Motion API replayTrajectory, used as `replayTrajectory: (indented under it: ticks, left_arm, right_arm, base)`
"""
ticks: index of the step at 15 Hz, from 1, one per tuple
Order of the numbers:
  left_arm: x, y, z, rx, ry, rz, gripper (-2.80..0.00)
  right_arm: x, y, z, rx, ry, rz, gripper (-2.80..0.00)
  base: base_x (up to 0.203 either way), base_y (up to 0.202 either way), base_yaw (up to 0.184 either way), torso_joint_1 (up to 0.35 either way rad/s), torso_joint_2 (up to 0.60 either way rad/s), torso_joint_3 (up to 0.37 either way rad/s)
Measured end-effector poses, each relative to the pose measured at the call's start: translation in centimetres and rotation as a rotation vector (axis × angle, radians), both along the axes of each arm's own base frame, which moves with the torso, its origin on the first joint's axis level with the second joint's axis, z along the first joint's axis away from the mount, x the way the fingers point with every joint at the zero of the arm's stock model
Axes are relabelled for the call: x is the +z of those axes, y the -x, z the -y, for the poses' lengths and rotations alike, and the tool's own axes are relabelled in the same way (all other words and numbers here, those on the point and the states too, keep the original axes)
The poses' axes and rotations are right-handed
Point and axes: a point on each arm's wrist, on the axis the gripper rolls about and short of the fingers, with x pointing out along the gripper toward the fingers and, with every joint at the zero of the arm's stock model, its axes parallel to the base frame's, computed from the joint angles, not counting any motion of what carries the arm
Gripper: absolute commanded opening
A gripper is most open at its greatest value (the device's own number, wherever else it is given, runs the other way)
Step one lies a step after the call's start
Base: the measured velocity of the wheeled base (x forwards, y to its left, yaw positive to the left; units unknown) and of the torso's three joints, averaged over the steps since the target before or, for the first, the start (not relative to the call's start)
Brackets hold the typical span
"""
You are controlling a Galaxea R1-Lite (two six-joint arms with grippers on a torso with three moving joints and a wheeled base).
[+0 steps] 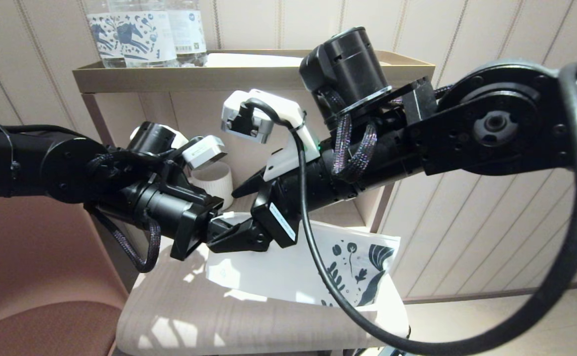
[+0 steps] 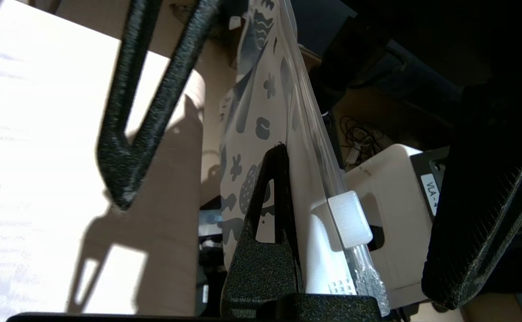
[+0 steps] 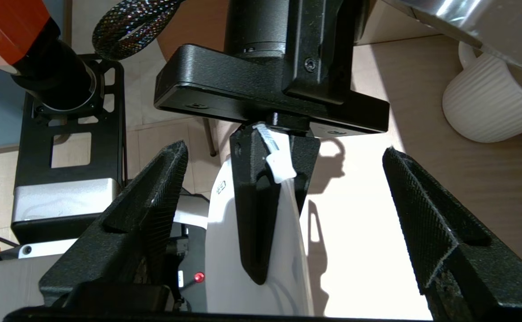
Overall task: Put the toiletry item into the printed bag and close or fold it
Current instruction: Close the strorage bag and place it on the desk
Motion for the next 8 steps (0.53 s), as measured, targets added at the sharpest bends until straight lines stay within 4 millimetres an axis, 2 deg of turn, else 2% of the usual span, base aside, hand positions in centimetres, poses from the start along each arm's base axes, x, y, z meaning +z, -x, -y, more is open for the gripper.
replayTrajectory:
  ticks: [1, 2, 3, 8]
  left_arm:
    - [0.0, 0.01, 0.01, -0.001, 0.0, -0.001, -2.8]
    - [0.0, 0.02, 0.03, -0.002, 0.0, -0.001, -2.8]
    - [-0.01, 0.01, 0.02, -0.001, 0.001, -0.001, -2.8]
    - [0.0, 0.0, 0.03, -0.005, 0.004, -0.004, -2.8]
  right_arm:
    - [-0.02, -0.01, -0.01, 0.0, 0.0, 0.0, 0.0]
    - [-0.04, -0.03, -0.03, 0.0, 0.0, 0.0, -2.41]
    - [-0.05, -0.05, -0.05, -0.001, 0.0, 0.0, -2.8]
    - [-0.13, -0.16, -0.12, -0.001, 0.001, 0.0, -2.8]
  base:
    - [0.0, 0.0, 0.0, 0.0, 0.0, 0.0]
    - [0.0, 0.0, 0.0, 0.0, 0.0, 0.0]
    - [0.0, 0.0, 0.0, 0.0, 0.0, 0.0]
    - [0.0, 0.0, 0.0, 0.0, 0.0, 0.0]
